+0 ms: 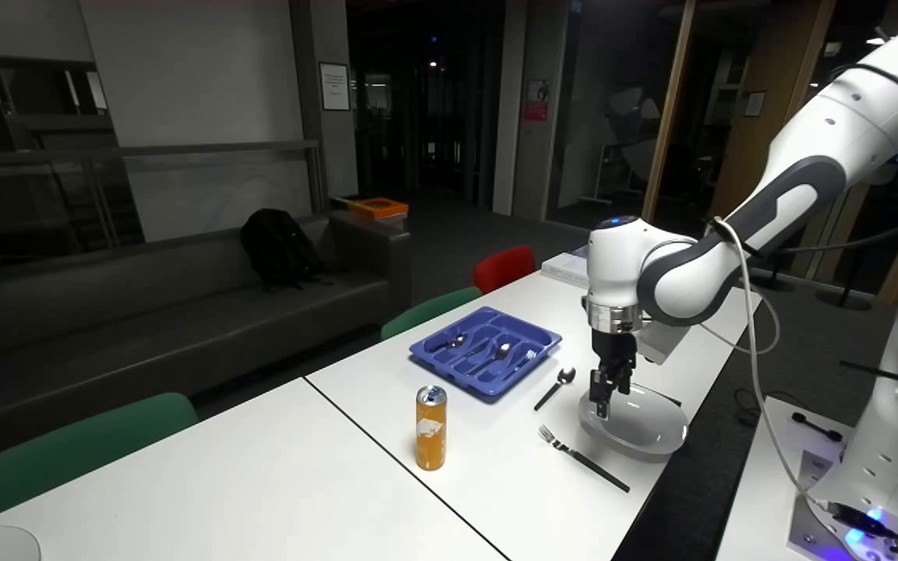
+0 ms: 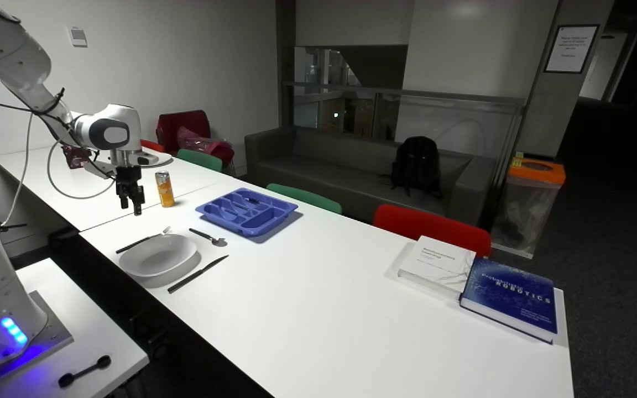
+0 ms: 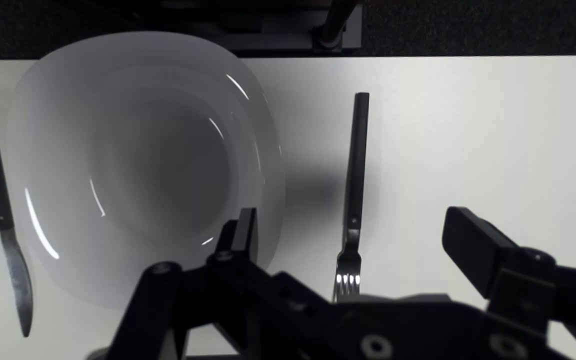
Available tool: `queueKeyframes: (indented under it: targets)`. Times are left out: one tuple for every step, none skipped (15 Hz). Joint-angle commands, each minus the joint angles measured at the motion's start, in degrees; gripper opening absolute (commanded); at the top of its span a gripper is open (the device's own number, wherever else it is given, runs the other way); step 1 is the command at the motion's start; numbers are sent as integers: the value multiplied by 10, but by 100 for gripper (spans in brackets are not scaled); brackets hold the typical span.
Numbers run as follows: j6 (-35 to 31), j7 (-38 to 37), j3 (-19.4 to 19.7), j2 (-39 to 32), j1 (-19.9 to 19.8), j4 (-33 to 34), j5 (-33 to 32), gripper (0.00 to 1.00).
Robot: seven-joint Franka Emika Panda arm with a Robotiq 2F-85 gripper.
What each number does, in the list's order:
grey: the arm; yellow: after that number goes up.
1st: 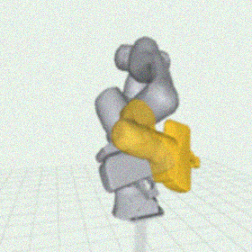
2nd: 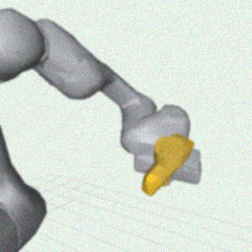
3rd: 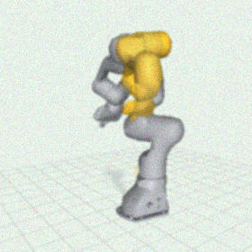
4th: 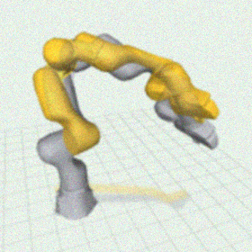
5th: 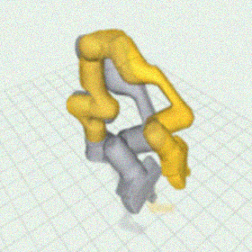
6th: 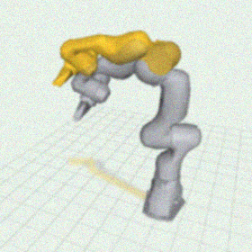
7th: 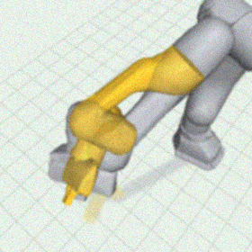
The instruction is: Put the fork on the tray
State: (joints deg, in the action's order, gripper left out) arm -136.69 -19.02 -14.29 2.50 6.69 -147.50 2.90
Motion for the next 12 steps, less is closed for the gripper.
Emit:
queueKeyframes:
  targets:
    - [-72,-34,12,-79,17,18,-20,100]
    - [-99,-46,15,-92,23,14,-21,100]
    - [-131,-53,16,-105,30,8,-22,100]
    - [-162,-62,20,-116,37,3,-20,100]
    - [-191,-72,22,-122,45,-4,-12,100]
    - [-214,-84,26,-130,54,-8,-13,100]
    - [-235,-99,29,-134,64,-12,-11,100]
    - [-250,-110,31,-136,73,-16,-4,100]
    - [-261,-121,34,-140,82,-18,-4,100]
    - [-271,-138,42,-141,93,-21,-11,100]
    - [-273,-160,52,-142,107,-24,-21,100]
    - [-277,-178,59,-144,119,-25,-27,100]
